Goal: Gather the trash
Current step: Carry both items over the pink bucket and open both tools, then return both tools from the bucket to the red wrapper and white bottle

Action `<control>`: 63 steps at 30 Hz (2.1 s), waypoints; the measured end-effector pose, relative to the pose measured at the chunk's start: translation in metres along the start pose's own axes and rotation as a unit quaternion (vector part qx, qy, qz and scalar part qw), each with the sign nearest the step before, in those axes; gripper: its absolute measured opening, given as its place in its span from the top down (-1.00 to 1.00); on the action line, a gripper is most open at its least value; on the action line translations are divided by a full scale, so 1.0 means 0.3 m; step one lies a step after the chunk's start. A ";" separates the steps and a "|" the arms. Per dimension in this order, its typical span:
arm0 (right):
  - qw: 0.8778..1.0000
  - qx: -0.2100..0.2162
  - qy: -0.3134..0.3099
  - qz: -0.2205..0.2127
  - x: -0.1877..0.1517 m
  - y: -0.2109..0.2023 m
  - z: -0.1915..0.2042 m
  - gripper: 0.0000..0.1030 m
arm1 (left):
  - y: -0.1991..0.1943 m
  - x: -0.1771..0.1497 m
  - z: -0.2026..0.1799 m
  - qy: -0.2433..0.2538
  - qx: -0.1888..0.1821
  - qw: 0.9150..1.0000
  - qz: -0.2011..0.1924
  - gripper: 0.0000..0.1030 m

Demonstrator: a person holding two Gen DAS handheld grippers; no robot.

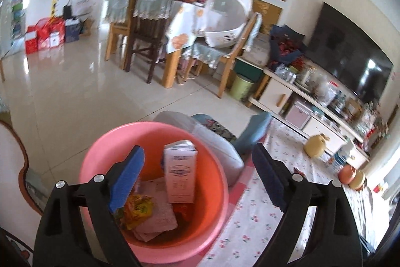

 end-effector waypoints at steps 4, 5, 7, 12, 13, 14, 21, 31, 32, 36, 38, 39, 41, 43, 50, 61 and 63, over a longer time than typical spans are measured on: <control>1.000 -0.020 -0.001 -0.006 -0.022 -0.050 -0.054 -0.83 | -0.022 -0.019 -0.094 0.036 -0.010 0.999 -0.001 -0.78; 1.000 -0.023 0.000 -0.007 -0.026 -0.060 -0.064 -0.83 | -0.026 -0.022 -0.112 0.043 -0.011 0.999 -0.001 -0.78; 1.000 -0.029 0.000 -0.009 -0.037 -0.079 -0.084 -0.83 | -0.036 -0.034 -0.151 0.058 -0.013 0.998 0.000 -0.79; 0.999 -0.040 0.004 -0.013 -0.060 -0.130 -0.136 -0.83 | -0.072 -0.070 -0.238 0.090 -0.026 0.996 -0.002 -0.81; 0.999 -0.043 0.004 -0.015 -0.064 -0.140 -0.147 -0.83 | -0.079 -0.078 -0.256 0.096 -0.028 0.995 -0.001 -0.81; 0.999 -0.046 0.004 -0.017 -0.068 -0.150 -0.156 -0.83 | -0.081 -0.082 -0.268 0.100 -0.030 0.995 -0.001 -0.81; 0.998 -0.053 0.020 -0.028 -0.086 -0.218 -0.236 -0.83 | -0.109 -0.140 -0.367 0.138 -0.041 0.990 0.004 -0.81; 0.997 -0.063 0.033 -0.029 -0.132 -0.303 -0.362 -0.83 | -0.151 -0.236 -0.493 0.193 -0.058 0.979 0.016 -0.81; 0.997 -0.064 0.034 -0.028 -0.140 -0.312 -0.378 -0.83 | -0.153 -0.242 -0.504 0.196 -0.059 0.979 0.017 -0.81; 0.997 -0.068 0.034 -0.026 -0.164 -0.344 -0.432 -0.83 | -0.168 -0.282 -0.547 0.217 -0.062 0.974 0.023 -0.81; 0.997 -0.070 0.029 -0.022 -0.175 -0.355 -0.456 -0.83 | -0.176 -0.298 -0.571 0.230 -0.062 0.971 0.025 -0.81; 0.997 -0.068 0.027 -0.020 -0.182 -0.358 -0.463 -0.83 | -0.179 -0.306 -0.581 0.235 -0.062 0.970 0.026 -0.81; 0.998 -0.058 0.021 -0.009 -0.202 -0.354 -0.477 -0.83 | -0.187 -0.326 -0.602 0.245 -0.065 0.967 0.029 -0.81; 0.999 -0.040 0.017 0.011 -0.235 -0.330 -0.483 -0.83 | -0.190 -0.342 -0.619 0.251 -0.070 0.965 0.034 -0.81; 0.997 -0.024 -0.019 0.072 -0.314 -0.233 -0.453 -0.83 | -0.137 -0.392 -0.698 0.275 -0.084 0.956 0.057 -0.81; 0.993 -0.027 -0.045 0.107 -0.330 -0.147 -0.428 -0.83 | 0.136 -0.441 -0.806 0.290 -0.096 0.945 0.118 -0.81; 0.992 -0.028 -0.051 0.110 -0.335 -0.139 -0.422 -0.83 | 0.192 -0.443 -0.824 0.287 -0.097 0.944 0.131 -0.81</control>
Point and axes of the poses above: each gripper's, at about its wrist camera, not at the fingertips, and y roughly the way its jaws point, z to its left, x to its top, the point moved 9 cm from there along y, roughly the way its jaws point, and after that the axes turned 1 degree about y, right-handed, at the moved point
